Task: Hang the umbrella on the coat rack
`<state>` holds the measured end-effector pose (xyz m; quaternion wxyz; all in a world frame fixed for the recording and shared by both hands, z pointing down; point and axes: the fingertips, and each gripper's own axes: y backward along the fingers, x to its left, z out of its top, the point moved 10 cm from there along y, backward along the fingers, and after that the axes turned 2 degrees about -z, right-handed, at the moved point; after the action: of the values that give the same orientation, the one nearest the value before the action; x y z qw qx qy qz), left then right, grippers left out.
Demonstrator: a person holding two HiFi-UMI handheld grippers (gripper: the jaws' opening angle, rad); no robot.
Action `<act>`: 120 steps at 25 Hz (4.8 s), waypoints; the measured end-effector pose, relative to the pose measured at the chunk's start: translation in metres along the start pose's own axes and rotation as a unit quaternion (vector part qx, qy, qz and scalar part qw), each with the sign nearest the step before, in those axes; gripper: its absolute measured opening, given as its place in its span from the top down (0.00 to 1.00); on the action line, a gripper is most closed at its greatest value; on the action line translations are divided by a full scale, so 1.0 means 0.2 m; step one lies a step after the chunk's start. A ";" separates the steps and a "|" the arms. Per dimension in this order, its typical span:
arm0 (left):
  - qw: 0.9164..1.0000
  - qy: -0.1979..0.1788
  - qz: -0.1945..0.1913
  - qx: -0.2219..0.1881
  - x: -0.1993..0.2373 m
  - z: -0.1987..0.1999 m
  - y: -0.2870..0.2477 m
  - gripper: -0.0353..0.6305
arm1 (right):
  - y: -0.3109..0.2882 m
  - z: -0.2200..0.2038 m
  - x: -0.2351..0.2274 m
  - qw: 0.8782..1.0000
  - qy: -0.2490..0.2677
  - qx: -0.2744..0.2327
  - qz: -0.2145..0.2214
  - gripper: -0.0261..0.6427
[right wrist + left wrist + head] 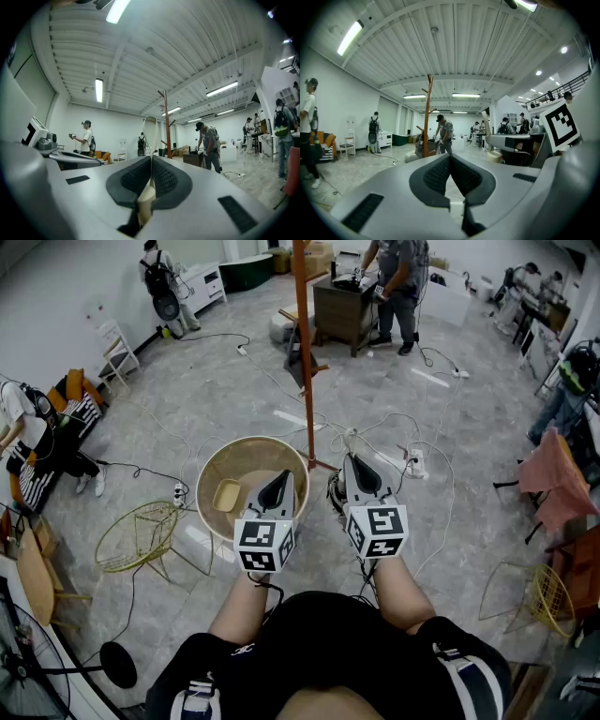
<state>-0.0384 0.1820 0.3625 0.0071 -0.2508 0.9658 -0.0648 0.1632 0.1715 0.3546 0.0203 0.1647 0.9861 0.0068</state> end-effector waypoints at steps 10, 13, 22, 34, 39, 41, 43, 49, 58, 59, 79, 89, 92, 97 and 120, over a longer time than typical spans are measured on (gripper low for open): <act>1.000 0.004 0.015 0.002 -0.11 -0.03 -0.05 0.92 | 0.03 0.00 -0.12 1.000 -0.008 -0.006 0.016 0.94; 1.000 0.003 0.020 0.004 -0.16 -0.02 -0.08 0.92 | 0.04 0.00 -0.16 1.000 -0.008 -0.005 0.027 0.94; 0.999 0.003 0.034 -0.005 -0.25 -0.03 -0.18 0.92 | 0.02 -0.01 -0.26 0.999 0.003 -0.010 0.053 0.93; 1.000 0.014 0.018 -0.012 0.01 -0.06 -0.57 0.92 | -0.40 -0.09 -0.36 0.999 0.011 -0.005 0.034 0.93; 1.000 0.015 0.002 -0.017 0.29 -0.01 -0.85 0.92 | -0.75 -0.08 -0.38 1.000 0.018 -0.008 0.012 0.93; 1.000 0.017 -0.010 -0.016 0.41 0.03 -0.96 0.92 | -0.90 -0.08 -0.37 1.000 0.017 -0.007 0.005 0.94; 1.000 0.016 -0.018 -0.016 0.54 0.06 -1.06 0.92 | -1.06 -0.07 -0.36 1.000 0.017 -0.006 -0.003 0.93; 0.999 0.017 -0.031 -0.019 0.92 0.14 -1.29 0.92 | -1.50 -0.07 -0.32 0.999 0.021 0.006 -0.025 0.94; 0.999 0.016 -0.035 0.002 1.32 0.14 -1.51 0.92 | -1.96 -0.13 -0.27 0.999 0.018 0.020 -0.046 0.93; 0.999 0.017 -0.034 0.004 1.33 0.14 -1.53 0.92 | -2.00 -0.14 -0.28 0.999 0.021 0.025 -0.044 0.94; 0.999 0.032 -0.008 0.022 1.48 0.01 -1.72 0.92 | -2.33 -0.54 -0.28 0.979 0.142 0.142 -0.036 0.94; 0.998 0.043 0.014 0.037 1.55 -0.06 -1.65 0.92 | -2.41 -0.83 -0.27 0.956 0.195 0.215 -0.036 0.94; 0.998 0.048 0.028 0.042 1.58 -0.10 -1.63 0.92 | -2.44 -0.92 -0.26 0.947 0.217 0.236 -0.031 0.94; 0.997 0.052 0.043 0.045 1.63 -0.10 -1.60 0.92 | -2.52 -1.05 -0.26 0.927 0.266 0.263 -0.019 0.94; 0.991 0.052 0.111 0.060 1.81 -0.13 -1.54 0.92 | -2.74 -1.46 -0.35 0.874 0.341 0.343 -0.044 0.94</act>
<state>-0.2079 -0.2572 0.4355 -0.0210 -0.1374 0.9811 -0.1348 0.0401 -0.3715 0.6378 -0.3749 0.1052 0.8785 -0.2770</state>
